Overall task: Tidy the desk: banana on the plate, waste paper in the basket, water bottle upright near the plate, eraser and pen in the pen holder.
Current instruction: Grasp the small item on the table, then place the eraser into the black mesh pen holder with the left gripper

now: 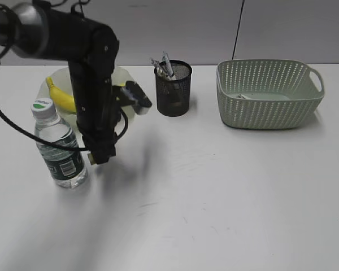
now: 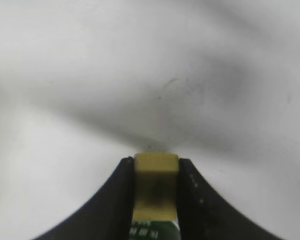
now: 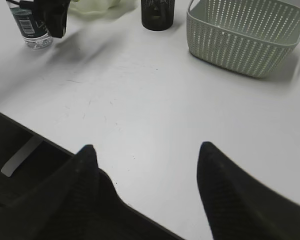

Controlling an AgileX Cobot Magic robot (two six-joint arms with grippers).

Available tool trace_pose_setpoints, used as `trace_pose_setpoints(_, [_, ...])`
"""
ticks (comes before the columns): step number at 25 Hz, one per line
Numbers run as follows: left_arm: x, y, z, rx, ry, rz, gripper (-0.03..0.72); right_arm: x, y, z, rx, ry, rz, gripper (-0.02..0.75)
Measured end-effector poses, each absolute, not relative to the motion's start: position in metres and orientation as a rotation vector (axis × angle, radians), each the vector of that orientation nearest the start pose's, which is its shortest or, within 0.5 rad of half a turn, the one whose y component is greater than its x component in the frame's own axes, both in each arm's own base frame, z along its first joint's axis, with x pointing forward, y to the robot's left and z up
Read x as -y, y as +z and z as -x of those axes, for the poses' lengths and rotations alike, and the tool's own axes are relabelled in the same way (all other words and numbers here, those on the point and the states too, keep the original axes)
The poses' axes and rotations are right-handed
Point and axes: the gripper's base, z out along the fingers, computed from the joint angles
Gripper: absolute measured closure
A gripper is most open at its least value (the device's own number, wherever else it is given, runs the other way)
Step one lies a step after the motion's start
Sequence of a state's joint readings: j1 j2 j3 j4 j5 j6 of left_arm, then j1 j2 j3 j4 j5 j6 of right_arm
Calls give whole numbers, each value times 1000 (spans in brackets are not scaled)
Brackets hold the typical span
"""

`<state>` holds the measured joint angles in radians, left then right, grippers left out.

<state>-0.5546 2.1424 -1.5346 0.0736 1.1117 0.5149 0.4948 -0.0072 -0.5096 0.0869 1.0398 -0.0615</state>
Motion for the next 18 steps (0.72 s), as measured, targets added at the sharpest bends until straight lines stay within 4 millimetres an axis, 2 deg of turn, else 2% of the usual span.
trace_pose_setpoints(5, [216,209,-358,-2631,78,-1561,498,-3,282,9,-1945,376,559,241])
trace_pose_setpoints(10, [230,264,-372,-2472,-13,-1427,498,-3,282,9,-1945,376,559,241])
trace_pose_setpoints(15, [254,304,-386,-2241,-240,-1215,498,-3,282,9,-1945,374,559,241])
trace_pose_setpoints(18, [263,314,-394,-2122,-303,-1102,498,-3,282,9,-1945,374,559,241])
